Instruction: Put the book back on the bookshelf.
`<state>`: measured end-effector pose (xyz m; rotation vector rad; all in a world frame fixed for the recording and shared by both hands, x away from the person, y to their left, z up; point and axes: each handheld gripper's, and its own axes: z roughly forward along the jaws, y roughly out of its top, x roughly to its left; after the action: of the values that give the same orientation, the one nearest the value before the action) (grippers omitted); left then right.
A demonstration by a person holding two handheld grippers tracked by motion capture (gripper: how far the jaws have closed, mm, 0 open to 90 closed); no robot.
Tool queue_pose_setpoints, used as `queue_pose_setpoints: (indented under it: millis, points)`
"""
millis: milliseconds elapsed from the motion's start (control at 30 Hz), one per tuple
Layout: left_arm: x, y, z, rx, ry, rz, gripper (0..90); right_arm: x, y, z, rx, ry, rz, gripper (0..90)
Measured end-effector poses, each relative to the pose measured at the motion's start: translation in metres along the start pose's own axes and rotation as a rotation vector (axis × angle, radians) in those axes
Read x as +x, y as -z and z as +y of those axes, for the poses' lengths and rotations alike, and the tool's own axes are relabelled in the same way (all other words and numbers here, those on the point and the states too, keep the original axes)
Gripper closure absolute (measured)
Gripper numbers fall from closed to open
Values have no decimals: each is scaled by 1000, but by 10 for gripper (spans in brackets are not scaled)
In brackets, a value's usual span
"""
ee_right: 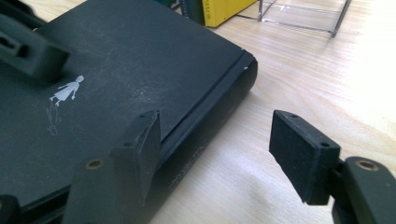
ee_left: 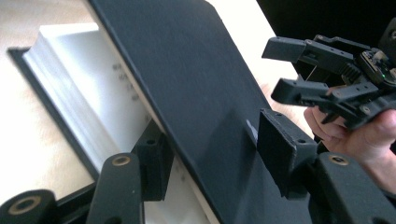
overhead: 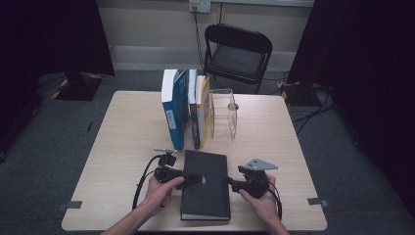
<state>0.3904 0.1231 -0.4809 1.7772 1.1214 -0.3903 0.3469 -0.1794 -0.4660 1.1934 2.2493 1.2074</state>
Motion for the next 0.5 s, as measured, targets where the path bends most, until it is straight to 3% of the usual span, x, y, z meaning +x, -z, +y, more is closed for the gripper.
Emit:
queue_pose_setpoints:
  millis: [67,167,333,500]
  points:
    - [2,-4,3,-4,12,-16,479,0,-1,0,5,0,8,334]
    - [2,-8,8,14,-19,-20,466,1,-2,0,11,6,32,313]
    - [-2,-17,12,13,-27,-12,446,3,-3,0,15,2,60,291]
    - [1,-22,15,14,-21,-58,509,2,-2,0,20,-2,81,279]
